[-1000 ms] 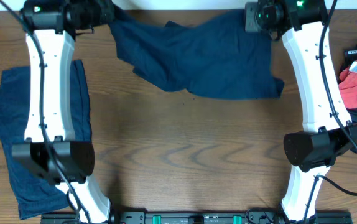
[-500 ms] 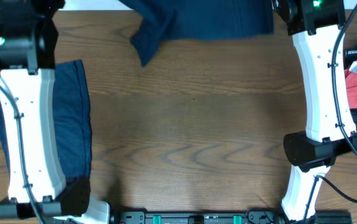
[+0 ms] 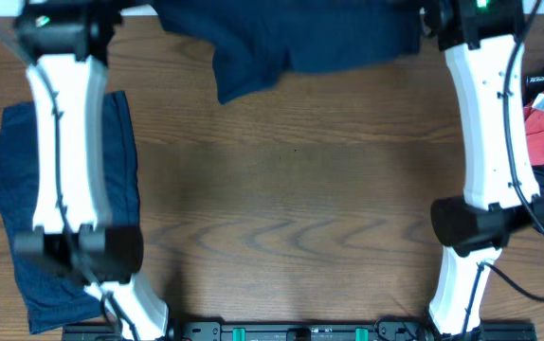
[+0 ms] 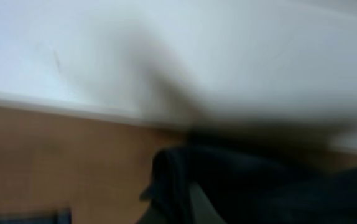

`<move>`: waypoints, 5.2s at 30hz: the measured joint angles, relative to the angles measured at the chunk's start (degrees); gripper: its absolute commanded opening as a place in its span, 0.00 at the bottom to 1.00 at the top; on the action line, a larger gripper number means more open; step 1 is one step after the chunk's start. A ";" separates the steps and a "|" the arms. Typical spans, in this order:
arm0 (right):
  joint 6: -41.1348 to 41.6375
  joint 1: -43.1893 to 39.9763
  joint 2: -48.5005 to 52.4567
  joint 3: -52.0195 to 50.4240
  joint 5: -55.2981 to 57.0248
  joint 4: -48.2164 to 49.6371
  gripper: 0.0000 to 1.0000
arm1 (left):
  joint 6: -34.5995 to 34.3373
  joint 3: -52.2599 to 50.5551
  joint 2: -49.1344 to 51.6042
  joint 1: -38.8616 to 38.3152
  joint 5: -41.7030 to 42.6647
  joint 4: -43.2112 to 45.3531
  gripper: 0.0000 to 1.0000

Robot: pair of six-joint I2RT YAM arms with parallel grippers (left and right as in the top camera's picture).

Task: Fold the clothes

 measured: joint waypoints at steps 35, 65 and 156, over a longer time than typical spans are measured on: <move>8.39 5.27 12.44 -3.54 -13.75 -33.77 0.01 | 2.84 -0.50 7.63 -2.03 12.24 -40.74 0.06; 9.64 6.86 -4.17 -33.79 -9.42 -33.64 0.01 | 5.75 -6.97 4.44 -7.54 12.20 -46.51 0.06; 7.10 -0.85 -16.44 -33.29 -9.07 -30.73 0.38 | -2.21 -37.03 -15.63 -9.97 7.10 -18.03 0.19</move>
